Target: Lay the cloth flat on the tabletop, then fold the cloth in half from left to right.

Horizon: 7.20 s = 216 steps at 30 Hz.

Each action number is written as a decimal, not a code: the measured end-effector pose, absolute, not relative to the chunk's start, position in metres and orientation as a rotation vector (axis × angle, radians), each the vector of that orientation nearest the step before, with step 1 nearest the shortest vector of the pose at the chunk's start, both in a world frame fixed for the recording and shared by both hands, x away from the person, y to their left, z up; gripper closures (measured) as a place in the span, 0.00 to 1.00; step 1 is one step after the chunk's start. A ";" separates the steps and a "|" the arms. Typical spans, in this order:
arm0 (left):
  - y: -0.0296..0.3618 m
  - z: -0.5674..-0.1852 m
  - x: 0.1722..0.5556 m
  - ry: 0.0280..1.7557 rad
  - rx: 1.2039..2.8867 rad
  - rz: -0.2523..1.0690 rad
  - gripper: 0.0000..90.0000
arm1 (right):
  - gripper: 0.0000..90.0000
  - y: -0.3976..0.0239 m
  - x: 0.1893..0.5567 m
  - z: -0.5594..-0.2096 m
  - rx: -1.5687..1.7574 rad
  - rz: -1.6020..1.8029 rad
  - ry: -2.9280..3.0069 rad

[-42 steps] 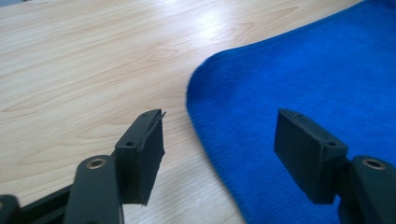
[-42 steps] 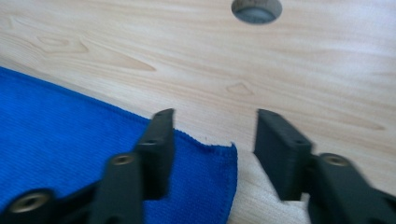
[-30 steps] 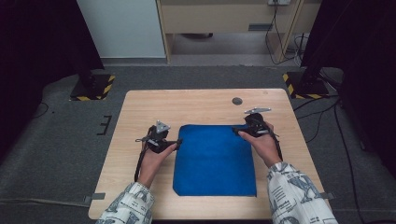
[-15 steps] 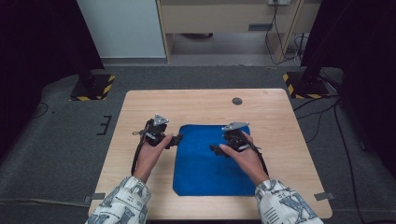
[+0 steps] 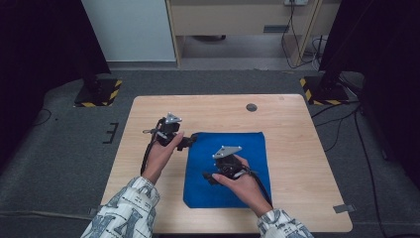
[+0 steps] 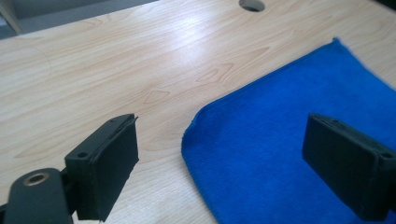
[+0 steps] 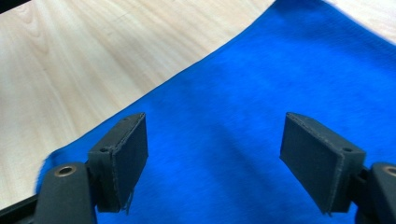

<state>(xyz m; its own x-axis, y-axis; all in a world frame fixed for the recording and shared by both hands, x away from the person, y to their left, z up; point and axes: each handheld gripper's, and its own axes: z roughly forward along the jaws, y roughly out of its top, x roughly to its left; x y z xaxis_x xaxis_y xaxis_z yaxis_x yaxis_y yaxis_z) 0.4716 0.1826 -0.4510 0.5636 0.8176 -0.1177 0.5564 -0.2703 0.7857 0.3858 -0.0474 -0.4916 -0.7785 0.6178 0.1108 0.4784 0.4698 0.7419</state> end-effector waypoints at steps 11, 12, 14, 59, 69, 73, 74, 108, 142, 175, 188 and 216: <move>0.184 -0.450 0.460 1.098 1.979 0.377 0.10 | 0.31 -0.029 0.354 -0.498 0.921 1.177 2.580; 0.185 -0.450 0.460 1.096 1.984 0.377 0.10 | 0.32 -0.027 0.353 -0.499 0.918 1.177 2.585; 0.187 -0.452 0.459 1.100 1.985 0.377 0.10 | 0.33 -0.023 0.351 -0.501 0.911 1.183 2.595; 0.193 -0.461 0.454 1.123 2.004 0.410 0.11 | 0.89 0.023 0.304 -0.526 0.757 1.096 2.625; 0.189 -0.485 0.481 1.154 2.064 0.395 0.19 | 0.93 0.018 0.304 -0.526 0.771 1.137 2.663; 0.183 -0.490 0.492 1.109 2.106 0.424 0.29 | 0.93 0.018 0.304 -0.527 0.789 1.153 2.655; 0.182 -0.491 0.494 1.110 2.113 0.421 0.31 | 0.93 0.018 0.303 -0.528 0.796 1.158 2.649; 0.169 -0.494 0.511 1.166 2.056 0.387 0.98 | 0.94 0.011 0.283 -0.506 0.791 1.160 2.514; 0.215 -0.455 0.503 1.160 2.028 0.403 0.98 | 0.95 0.053 0.273 -0.475 0.832 1.303 2.433; 0.081 -0.463 0.518 1.112 2.072 0.335 0.98 | 0.95 -0.082 0.279 -0.487 1.058 1.330 2.373; 0.051 -0.477 0.519 1.103 2.112 0.305 0.98 | 0.95 -0.108 0.274 -0.493 1.093 1.304 2.377; 0.022 -0.492 0.522 1.105 2.130 0.294 0.97 | 0.90 -0.127 0.277 -0.506 1.155 1.275 2.413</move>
